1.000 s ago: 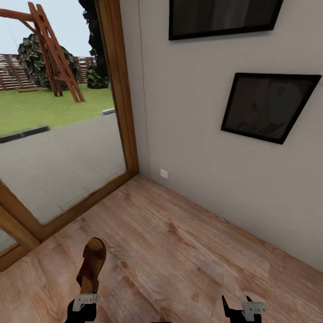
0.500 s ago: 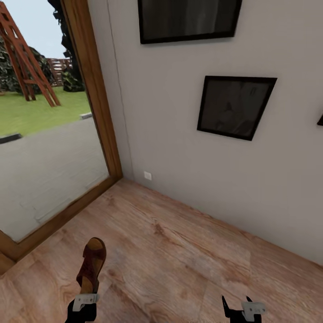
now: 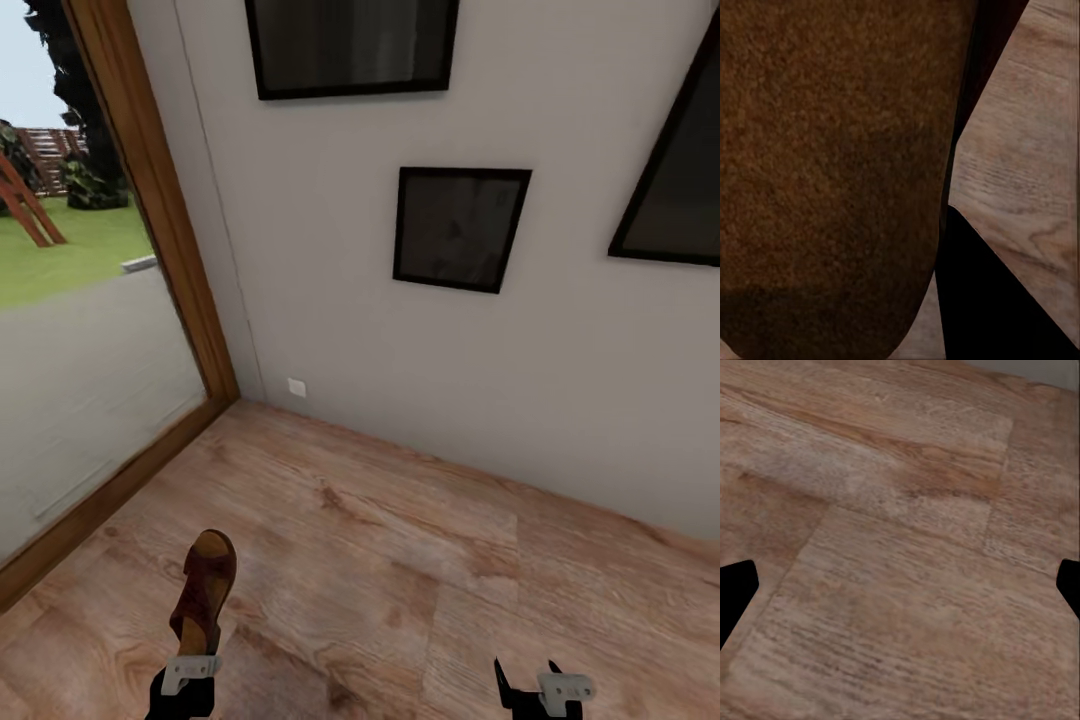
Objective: Pick up the two gym shoes and the two sandals from the corridor floor and place them onto the hallstand (shoe rack) in the corridor, making sure they are on the rack and not on the floor. Arrange them so the two gym shoes are next to each other and the two sandals are next to each other.
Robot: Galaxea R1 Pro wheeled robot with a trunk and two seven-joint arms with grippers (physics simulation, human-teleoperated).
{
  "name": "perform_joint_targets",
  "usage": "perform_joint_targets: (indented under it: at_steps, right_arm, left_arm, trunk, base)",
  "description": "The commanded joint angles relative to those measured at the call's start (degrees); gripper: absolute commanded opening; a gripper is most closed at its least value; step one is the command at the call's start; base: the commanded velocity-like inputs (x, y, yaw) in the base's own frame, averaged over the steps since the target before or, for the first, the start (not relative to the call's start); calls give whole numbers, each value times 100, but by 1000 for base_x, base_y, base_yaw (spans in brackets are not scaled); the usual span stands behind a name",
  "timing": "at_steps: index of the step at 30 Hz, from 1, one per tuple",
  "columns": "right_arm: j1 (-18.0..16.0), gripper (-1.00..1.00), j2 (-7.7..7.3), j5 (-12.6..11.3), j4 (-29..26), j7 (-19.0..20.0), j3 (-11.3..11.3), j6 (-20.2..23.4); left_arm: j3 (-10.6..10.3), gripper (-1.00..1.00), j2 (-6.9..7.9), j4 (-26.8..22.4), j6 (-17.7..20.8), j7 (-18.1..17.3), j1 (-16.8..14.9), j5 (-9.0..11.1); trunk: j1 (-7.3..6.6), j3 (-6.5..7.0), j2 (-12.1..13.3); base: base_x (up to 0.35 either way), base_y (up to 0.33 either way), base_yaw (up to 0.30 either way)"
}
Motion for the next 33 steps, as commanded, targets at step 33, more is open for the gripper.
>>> perform_joint_targets:
  at_steps: [33]
  right_arm:
    - [-5,100,12,4,9,56,-51,-18]
  left_arm:
    - [44,-100,-1,1,-19,-34,-5,-58]
  trunk:
    - [194,-166,-363]
  base:
    - [-129,101,-300]
